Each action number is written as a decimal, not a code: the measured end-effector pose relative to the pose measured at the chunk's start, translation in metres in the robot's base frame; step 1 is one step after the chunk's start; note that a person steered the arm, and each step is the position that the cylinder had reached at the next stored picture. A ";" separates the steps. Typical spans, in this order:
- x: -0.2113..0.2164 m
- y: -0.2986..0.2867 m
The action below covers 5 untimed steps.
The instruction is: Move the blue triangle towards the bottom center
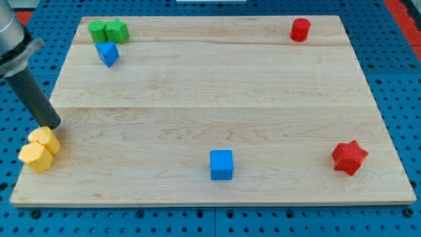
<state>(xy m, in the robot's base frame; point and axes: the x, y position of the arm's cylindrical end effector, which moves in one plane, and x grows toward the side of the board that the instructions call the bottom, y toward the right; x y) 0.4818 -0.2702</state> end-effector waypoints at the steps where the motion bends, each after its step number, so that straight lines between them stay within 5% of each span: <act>1: 0.004 -0.004; 3: -0.002 0.013; 5: -0.099 0.026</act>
<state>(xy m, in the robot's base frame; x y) 0.3825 -0.2440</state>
